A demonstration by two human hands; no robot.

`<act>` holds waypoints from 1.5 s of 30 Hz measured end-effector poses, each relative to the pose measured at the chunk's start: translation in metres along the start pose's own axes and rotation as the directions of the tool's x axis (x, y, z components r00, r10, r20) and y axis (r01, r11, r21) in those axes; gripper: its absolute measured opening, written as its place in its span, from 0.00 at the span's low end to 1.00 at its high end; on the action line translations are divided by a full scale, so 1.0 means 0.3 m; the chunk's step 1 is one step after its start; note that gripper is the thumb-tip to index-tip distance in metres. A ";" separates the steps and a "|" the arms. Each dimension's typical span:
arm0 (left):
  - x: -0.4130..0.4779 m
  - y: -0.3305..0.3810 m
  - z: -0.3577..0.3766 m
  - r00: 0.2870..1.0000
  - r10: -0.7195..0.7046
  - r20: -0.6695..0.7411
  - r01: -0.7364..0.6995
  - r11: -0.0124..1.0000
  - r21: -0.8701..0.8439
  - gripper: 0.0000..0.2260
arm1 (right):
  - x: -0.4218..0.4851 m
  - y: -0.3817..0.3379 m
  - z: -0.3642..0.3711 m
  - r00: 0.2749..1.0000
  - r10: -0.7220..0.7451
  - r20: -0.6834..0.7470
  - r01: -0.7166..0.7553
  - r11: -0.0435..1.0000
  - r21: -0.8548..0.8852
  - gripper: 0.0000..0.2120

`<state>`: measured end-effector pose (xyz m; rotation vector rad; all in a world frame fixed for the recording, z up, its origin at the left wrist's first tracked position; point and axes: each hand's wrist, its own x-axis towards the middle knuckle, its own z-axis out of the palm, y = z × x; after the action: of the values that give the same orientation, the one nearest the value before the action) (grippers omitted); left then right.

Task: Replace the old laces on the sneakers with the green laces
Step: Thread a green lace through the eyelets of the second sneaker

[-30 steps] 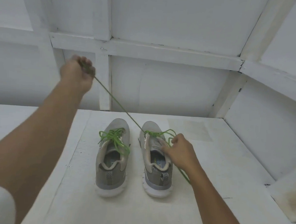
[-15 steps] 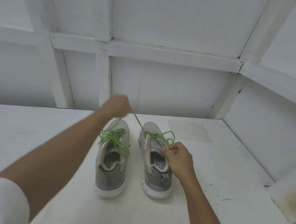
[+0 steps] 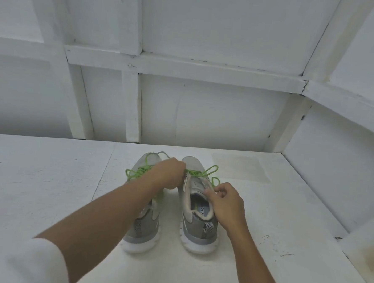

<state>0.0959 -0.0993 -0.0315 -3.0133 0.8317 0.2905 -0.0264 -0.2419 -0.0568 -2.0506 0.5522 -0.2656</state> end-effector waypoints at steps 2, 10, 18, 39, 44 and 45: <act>0.007 -0.028 -0.016 0.997 -0.034 -0.067 0.038 0.997 0.060 0.10 | 0.003 0.004 0.004 1.000 0.002 -0.009 -0.002 1.000 0.005 0.10; 0.021 -0.160 -0.179 0.972 -0.088 -0.217 0.111 0.989 0.096 0.10 | 0.004 0.008 0.006 1.000 0.001 -0.011 0.000 1.000 0.023 0.10; 0.014 -0.219 -0.256 0.949 -0.116 -0.292 0.136 0.989 0.049 0.08 | 0.005 0.011 0.007 1.000 0.000 -0.011 0.000 0.999 0.034 0.10; -0.045 -0.027 -0.453 0.929 0.126 -0.348 -0.301 0.804 -0.513 0.10 | 0.035 -0.025 -0.019 0.997 -0.007 0.079 0.013 0.997 -0.073 0.12; -0.077 0.071 -0.411 0.951 0.177 -0.255 -0.304 0.694 -0.652 0.05 | 0.082 -0.072 -0.027 0.988 -0.021 0.151 0.050 0.980 -0.195 0.13; -0.073 0.073 -0.392 0.955 0.173 -0.241 -0.291 0.705 -0.647 0.05 | 0.094 -0.080 -0.026 0.986 -0.018 0.167 0.057 0.972 -0.227 0.13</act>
<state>0.0871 -0.1131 0.0891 -3.6355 1.4047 0.4390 0.0019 -0.2509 -0.0332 -2.2859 0.4604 -0.0549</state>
